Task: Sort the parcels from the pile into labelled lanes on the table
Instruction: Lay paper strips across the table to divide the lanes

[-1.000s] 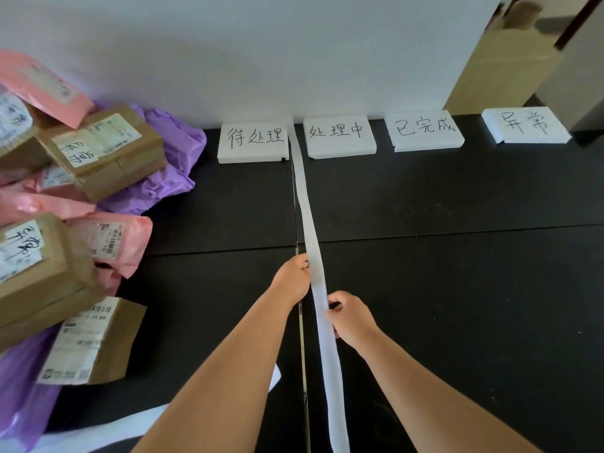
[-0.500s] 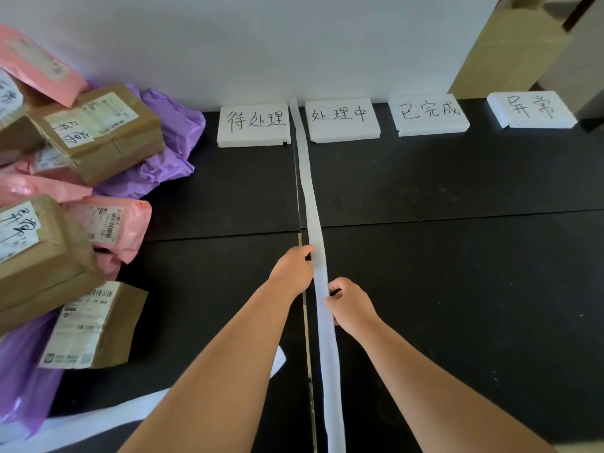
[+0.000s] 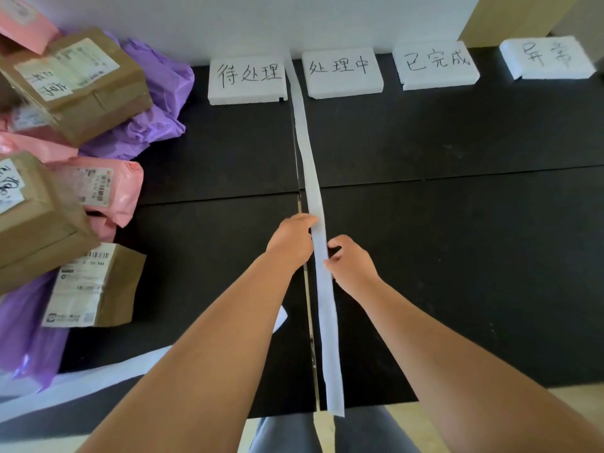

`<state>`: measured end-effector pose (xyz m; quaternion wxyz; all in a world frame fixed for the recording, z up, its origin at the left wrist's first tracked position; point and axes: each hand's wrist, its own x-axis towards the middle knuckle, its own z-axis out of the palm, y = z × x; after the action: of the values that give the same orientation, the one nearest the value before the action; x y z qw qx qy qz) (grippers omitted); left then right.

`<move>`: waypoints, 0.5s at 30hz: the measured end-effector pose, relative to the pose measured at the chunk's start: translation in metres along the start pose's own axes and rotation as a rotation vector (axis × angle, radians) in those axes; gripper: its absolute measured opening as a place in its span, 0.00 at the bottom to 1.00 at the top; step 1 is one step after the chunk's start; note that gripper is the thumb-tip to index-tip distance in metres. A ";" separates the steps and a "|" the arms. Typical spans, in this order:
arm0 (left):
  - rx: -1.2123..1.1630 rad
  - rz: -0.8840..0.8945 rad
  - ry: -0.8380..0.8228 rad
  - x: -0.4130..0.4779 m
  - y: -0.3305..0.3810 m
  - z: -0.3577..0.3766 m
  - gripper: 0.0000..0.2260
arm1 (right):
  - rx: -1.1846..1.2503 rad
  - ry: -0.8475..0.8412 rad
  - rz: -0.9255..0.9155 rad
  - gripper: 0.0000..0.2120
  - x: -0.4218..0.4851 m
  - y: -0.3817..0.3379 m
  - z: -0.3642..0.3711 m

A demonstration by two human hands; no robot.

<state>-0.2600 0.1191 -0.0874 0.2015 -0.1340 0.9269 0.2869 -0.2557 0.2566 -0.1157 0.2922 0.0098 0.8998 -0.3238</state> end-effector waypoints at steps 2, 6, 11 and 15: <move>0.023 0.005 0.004 0.000 -0.002 0.003 0.23 | -0.002 0.013 -0.004 0.19 0.001 0.000 0.001; 0.081 0.043 0.007 0.001 -0.007 0.008 0.24 | -0.069 0.047 -0.038 0.18 0.000 0.001 0.003; 0.147 0.074 0.010 0.001 -0.010 0.010 0.26 | -0.126 0.072 -0.048 0.16 -0.004 0.001 0.004; 0.173 0.096 0.025 0.000 -0.015 0.013 0.26 | -0.271 0.086 -0.187 0.13 -0.017 0.001 0.004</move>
<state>-0.2510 0.1149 -0.1046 0.1869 -0.0752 0.9559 0.2137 -0.2393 0.2575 -0.1099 0.2205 -0.0996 0.9440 -0.2245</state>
